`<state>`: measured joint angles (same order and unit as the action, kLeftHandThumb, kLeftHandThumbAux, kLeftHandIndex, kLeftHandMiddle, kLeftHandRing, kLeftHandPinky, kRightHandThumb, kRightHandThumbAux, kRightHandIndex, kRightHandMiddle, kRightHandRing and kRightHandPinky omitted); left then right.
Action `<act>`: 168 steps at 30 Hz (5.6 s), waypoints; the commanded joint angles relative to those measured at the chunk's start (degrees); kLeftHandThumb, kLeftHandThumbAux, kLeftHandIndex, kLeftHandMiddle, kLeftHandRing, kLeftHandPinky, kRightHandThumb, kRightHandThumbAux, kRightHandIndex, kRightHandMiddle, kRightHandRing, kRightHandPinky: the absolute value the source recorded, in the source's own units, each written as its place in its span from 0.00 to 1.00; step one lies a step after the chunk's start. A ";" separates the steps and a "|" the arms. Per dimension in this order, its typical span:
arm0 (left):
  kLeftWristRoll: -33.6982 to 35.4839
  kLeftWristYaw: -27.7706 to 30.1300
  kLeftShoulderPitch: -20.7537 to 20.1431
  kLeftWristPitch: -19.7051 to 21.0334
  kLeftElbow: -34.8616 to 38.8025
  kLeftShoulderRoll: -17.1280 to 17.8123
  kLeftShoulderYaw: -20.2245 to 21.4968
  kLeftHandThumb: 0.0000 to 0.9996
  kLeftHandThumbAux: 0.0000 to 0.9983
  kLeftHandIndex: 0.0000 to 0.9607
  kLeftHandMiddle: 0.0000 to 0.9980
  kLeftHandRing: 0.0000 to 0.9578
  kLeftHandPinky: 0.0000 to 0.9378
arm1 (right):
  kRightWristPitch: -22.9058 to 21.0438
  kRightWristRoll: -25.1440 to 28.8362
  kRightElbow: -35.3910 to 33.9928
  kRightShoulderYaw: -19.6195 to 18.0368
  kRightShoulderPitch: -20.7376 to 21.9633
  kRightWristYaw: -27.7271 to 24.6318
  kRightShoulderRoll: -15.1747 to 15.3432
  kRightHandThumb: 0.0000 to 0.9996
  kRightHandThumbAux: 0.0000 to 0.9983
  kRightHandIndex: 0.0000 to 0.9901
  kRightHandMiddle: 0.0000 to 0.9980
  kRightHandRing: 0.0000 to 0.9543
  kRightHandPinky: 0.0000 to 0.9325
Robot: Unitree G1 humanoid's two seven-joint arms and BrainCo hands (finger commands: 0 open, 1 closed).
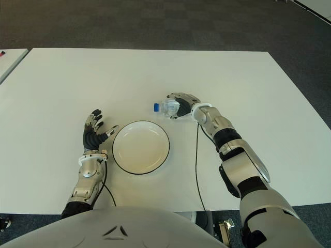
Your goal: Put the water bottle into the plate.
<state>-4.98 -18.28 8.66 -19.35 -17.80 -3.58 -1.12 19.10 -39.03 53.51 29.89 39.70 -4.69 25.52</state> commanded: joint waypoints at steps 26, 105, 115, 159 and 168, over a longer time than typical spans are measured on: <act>0.37 0.73 1.29 0.89 -0.14 -1.85 -0.24 0.00 0.98 0.18 0.16 0.15 0.17 | -3.51 0.02 -2.69 -1.48 -1.77 -1.33 0.91 0.15 0.70 0.00 0.00 0.00 0.06; 0.02 0.49 1.54 1.55 0.63 -2.12 -0.61 0.00 0.94 0.16 0.15 0.14 0.17 | 2.01 -2.89 -5.64 1.98 0.54 -6.09 0.52 0.39 0.59 0.00 0.05 0.09 0.26; -0.36 0.34 1.88 0.92 0.76 -1.97 -0.78 0.00 0.93 0.15 0.14 0.14 0.16 | 1.70 -3.12 -5.76 2.03 0.72 -6.21 0.35 0.44 0.58 0.00 0.05 0.11 0.27; 0.46 0.79 2.38 1.10 1.38 -1.97 -0.41 0.00 0.96 0.16 0.16 0.14 0.16 | -1.86 -3.70 -4.85 1.87 1.01 -5.19 -1.66 0.58 0.52 0.04 0.21 0.32 0.42; 0.24 0.83 2.49 1.67 1.70 -1.76 -0.48 0.00 0.96 0.16 0.15 0.13 0.16 | -2.15 -3.84 -4.85 2.05 0.87 -5.13 -1.72 0.52 0.53 0.01 0.15 0.23 0.31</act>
<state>-4.96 -18.12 10.26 -19.25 -15.79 -3.57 -1.25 17.39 -42.73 48.28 31.66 40.60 -9.99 24.15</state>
